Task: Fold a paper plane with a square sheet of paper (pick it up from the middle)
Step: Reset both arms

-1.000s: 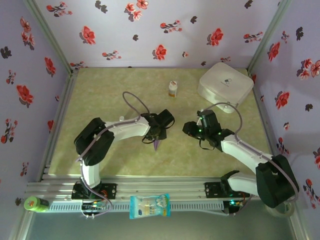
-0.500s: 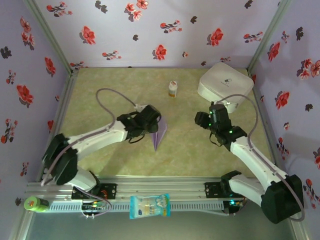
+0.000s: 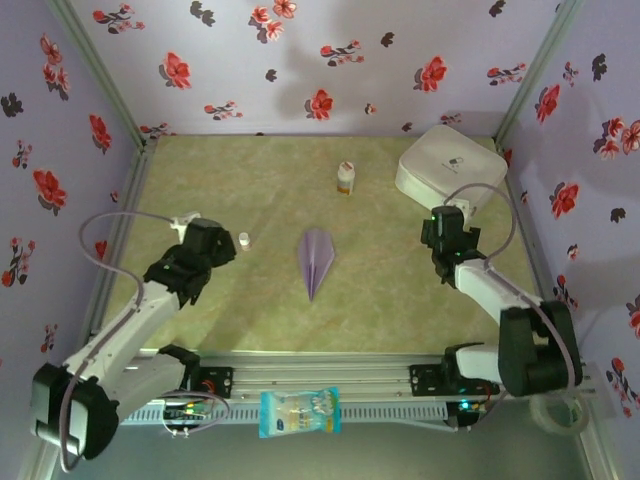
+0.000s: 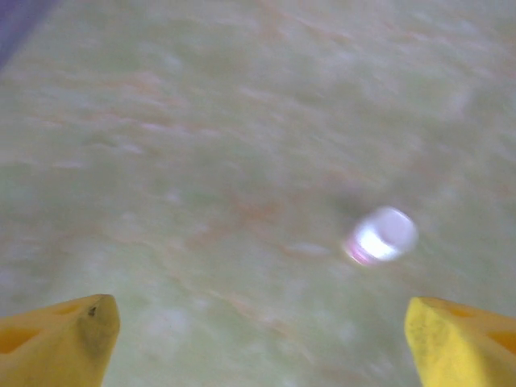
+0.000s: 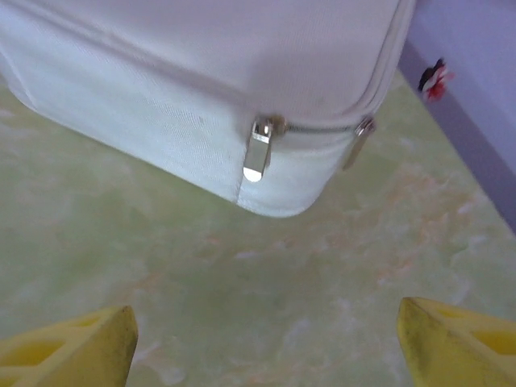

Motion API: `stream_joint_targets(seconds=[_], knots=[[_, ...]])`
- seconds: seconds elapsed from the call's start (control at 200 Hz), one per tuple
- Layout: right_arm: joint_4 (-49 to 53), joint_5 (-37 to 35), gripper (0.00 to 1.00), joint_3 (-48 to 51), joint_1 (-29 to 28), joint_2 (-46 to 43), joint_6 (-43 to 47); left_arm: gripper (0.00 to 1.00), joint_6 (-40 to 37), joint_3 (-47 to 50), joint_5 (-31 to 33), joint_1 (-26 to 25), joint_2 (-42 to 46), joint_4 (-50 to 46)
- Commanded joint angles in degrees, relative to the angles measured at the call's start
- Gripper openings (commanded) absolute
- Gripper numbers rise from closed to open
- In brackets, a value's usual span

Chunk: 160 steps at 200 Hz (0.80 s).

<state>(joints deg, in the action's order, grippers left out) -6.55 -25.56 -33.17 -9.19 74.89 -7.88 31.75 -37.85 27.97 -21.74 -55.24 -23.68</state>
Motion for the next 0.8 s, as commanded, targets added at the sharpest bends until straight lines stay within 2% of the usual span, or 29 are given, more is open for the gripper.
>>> stream_joint_targets(seconds=[0.0,0.05,0.115,0.195,0.275,0.32,0.385,0.4,0.415,0.515,0.625,0.68,0.73,0.795], knots=[[-19.0,7.6,0.84,3.3,3.3,4.4,3.3,0.96,-13.5,5.5,4.3,6.4,2.8,11.5],[-28.5,10.8,0.84,6.2,3.7,6.7,5.7,0.97,-16.0,8.8,4.2,9.3,2.9,18.0],[-33.4,14.1,0.84,8.1,4.2,8.0,7.1,0.97,-19.1,12.8,3.5,12.1,1.9,26.8],[-42.8,16.7,0.85,12.2,6.4,11.1,5.4,0.98,-24.1,16.3,2.6,13.2,0.5,36.0],[-57.0,21.2,0.85,15.7,8.4,16.5,4.5,0.99,-26.2,20.3,-0.2,14.7,-2.9,47.4],[-51.1,20.4,0.86,14.4,8.4,14.3,4.4,0.99,-25.6,22.5,-1.4,15.5,-5.8,53.6],[-42.6,14.4,0.86,10.3,8.4,14.3,1.9,0.99,-25.7,22.8,-3.3,16.2,-9.7,58.5],[-43.0,14.3,0.95,10.2,8.5,14.6,1.9,0.99,-25.7,22.5,-4.1,16.4,-10.4,58.8],[-44.2,14.2,0.99,10.9,8.4,14.6,2.2,0.99,-26.0,22.4,-5.0,16.5,-11.2,59.8],[-44.2,12.4,0.99,11.3,8.3,14.0,1.6,0.99,-27.8,22.0,-9.1,17.1,-18.1,70.5],[-44.9,11.9,0.99,11.5,8.2,14.2,1.7,0.99,-31.8,18.6,-11.4,17.6,-24.3,73.5],[-44.5,11.9,0.99,11.4,8.2,14.1,1.7,0.99,-31.3,19.3,-12.4,18.5,-29.6,79.2],[-44.4,11.9,0.99,11.4,8.1,14.1,1.7,0.99,-31.9,20.4,-12.8,19.0,-35.3,88.4],[-44.7,11.8,0.99,11.4,8.1,14.2,1.7,0.99,-29.4,19.1,-14.6,20.5,-31.9,79.6]])
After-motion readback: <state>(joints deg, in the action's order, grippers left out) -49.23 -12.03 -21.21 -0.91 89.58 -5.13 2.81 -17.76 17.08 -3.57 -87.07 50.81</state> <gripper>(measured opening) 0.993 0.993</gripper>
